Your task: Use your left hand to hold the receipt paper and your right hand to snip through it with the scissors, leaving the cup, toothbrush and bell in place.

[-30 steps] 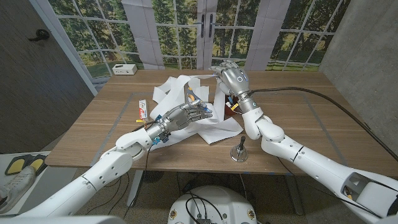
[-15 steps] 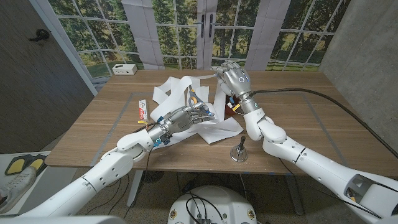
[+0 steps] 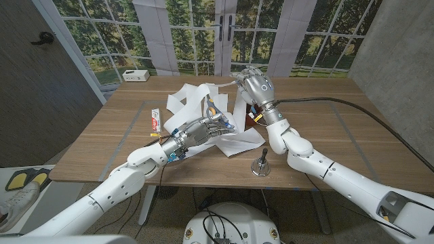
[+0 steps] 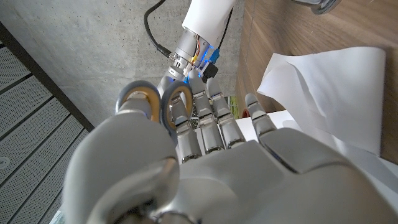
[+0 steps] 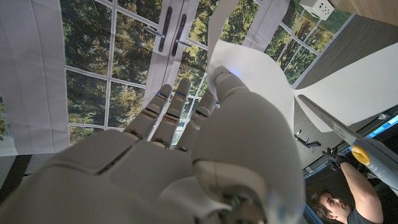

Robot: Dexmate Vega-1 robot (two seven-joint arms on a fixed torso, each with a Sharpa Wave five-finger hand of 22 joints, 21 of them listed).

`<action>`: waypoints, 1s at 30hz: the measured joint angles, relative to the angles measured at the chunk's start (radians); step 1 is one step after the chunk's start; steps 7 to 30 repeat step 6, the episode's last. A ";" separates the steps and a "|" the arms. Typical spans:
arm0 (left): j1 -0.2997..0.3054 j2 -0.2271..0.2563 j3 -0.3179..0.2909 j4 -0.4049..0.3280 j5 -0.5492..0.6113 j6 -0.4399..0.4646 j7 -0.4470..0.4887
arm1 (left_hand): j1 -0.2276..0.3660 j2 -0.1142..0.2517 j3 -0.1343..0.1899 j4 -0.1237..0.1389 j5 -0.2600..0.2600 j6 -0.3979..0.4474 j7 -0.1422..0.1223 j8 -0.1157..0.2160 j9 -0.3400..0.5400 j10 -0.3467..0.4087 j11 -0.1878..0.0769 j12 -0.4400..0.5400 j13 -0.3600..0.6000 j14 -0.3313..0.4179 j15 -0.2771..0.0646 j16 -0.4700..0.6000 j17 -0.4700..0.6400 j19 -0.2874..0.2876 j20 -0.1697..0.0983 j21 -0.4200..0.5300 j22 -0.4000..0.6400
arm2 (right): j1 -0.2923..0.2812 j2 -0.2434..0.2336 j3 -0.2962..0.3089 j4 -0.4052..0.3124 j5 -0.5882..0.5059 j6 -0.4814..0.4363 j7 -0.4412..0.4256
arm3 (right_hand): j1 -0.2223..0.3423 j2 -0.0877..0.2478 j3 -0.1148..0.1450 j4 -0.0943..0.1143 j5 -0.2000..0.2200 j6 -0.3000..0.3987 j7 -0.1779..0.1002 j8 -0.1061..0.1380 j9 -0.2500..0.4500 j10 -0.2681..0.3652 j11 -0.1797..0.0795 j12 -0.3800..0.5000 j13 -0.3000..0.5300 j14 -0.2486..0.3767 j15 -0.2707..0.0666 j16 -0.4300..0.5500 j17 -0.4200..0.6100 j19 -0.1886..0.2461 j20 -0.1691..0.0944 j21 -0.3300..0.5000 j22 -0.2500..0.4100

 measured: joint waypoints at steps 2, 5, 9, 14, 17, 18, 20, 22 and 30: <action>0.001 -0.001 0.001 -0.001 0.001 -0.001 0.002 | 0.000 0.000 0.000 0.000 0.000 0.000 0.000 0.000 0.000 0.000 0.000 0.000 0.004 0.000 0.000 0.000 0.000 0.000 0.000 0.000 0.000 | -0.001 -0.001 0.000 -0.001 0.000 0.000 -0.001 | 0.000 0.000 0.000 0.000 0.000 0.000 0.000 0.000 0.000 0.000 0.000 0.000 -0.001 0.000 0.000 0.000 0.000 0.000 0.000 0.000 0.000; 0.002 -0.002 0.003 -0.003 0.003 -0.006 0.004 | 0.000 0.000 0.000 0.000 0.000 0.000 0.000 0.000 0.000 0.000 0.000 0.000 0.004 0.000 0.000 0.000 0.000 0.000 0.000 0.000 0.000 | -0.003 -0.003 0.001 -0.001 0.000 0.002 -0.003 | 0.000 0.000 0.000 0.000 0.000 0.000 0.000 0.000 0.000 0.000 0.000 0.000 -0.003 0.000 0.000 0.000 0.000 0.000 0.000 0.000 0.000; 0.002 -0.003 0.004 -0.004 0.004 -0.008 0.005 | 0.000 0.000 0.000 0.000 0.000 0.000 0.000 0.000 0.000 0.000 0.000 0.000 0.004 0.000 0.000 0.000 0.003 0.000 0.000 0.000 0.000 | -0.004 -0.003 0.002 -0.001 0.000 0.004 -0.004 | 0.000 0.000 0.000 0.000 0.000 0.000 0.000 0.000 0.000 0.000 0.000 0.000 -0.003 0.000 0.000 0.000 0.000 0.000 0.000 0.000 0.000; 0.002 -0.003 0.004 -0.004 0.004 -0.008 0.005 | 0.000 0.000 0.000 0.000 0.000 0.000 0.000 0.000 0.000 0.000 0.000 0.000 0.004 0.000 0.000 0.000 0.003 0.000 0.000 0.000 0.000 | -0.004 -0.003 0.002 -0.001 0.000 0.004 -0.004 | 0.000 0.000 0.000 0.000 0.000 0.000 0.000 0.000 0.000 0.000 0.000 0.000 -0.003 0.000 0.000 0.000 0.000 0.000 0.000 0.000 0.000; 0.002 -0.003 0.004 -0.004 0.004 -0.008 0.005 | 0.000 0.000 0.000 0.000 0.000 0.000 0.000 0.000 0.000 0.000 0.000 0.000 0.004 0.000 0.000 0.000 0.003 0.000 0.000 0.000 0.000 | -0.004 -0.003 0.002 -0.001 0.000 0.004 -0.004 | 0.000 0.000 0.000 0.000 0.000 0.000 0.000 0.000 0.000 0.000 0.000 0.000 -0.003 0.000 0.000 0.000 0.000 0.000 0.000 0.000 0.000; 0.002 -0.003 0.004 -0.004 0.004 -0.008 0.005 | 0.000 0.000 0.000 0.000 0.000 0.000 0.000 0.000 0.000 0.000 0.000 0.000 0.004 0.000 0.000 0.000 0.003 0.000 0.000 0.000 0.000 | -0.004 -0.003 0.002 -0.001 0.000 0.004 -0.004 | 0.000 0.000 0.000 0.000 0.000 0.000 0.000 0.000 0.000 0.000 0.000 0.000 -0.003 0.000 0.000 0.000 0.000 0.000 0.000 0.000 0.000; 0.002 -0.003 0.004 -0.004 0.004 -0.008 0.005 | 0.000 0.000 0.000 0.000 0.000 0.000 0.000 0.000 0.000 0.000 0.000 0.000 0.004 0.000 0.000 0.000 0.003 0.000 0.000 0.000 0.000 | -0.004 -0.003 0.002 -0.001 0.000 0.004 -0.004 | 0.000 0.000 0.000 0.000 0.000 0.000 0.000 0.000 0.000 0.000 0.000 0.000 -0.003 0.000 0.000 0.000 0.000 0.000 0.000 0.000 0.000; 0.002 -0.003 0.004 -0.004 0.004 -0.008 0.005 | 0.000 0.000 0.000 0.000 0.000 0.000 0.000 0.000 0.000 0.000 0.000 0.000 0.004 0.000 0.000 0.000 0.003 0.000 0.000 0.000 0.000 | -0.004 -0.003 0.002 -0.001 0.000 0.004 -0.004 | 0.000 0.000 0.000 0.000 0.000 0.000 0.000 0.000 0.000 0.000 0.000 0.000 -0.003 0.000 0.000 0.000 0.000 0.000 0.000 0.000 0.000; 0.002 -0.003 0.004 -0.004 0.004 -0.008 0.005 | 0.000 0.000 0.000 0.000 0.000 0.000 0.000 0.000 0.000 0.000 0.000 0.000 0.004 0.000 0.000 0.000 0.003 0.000 0.000 0.000 0.000 | -0.004 -0.003 0.002 -0.001 0.000 0.004 -0.004 | 0.000 0.000 0.000 0.000 0.000 0.000 0.000 0.000 0.000 0.000 0.000 0.000 -0.003 0.000 0.000 0.000 0.000 0.000 0.000 0.000 0.000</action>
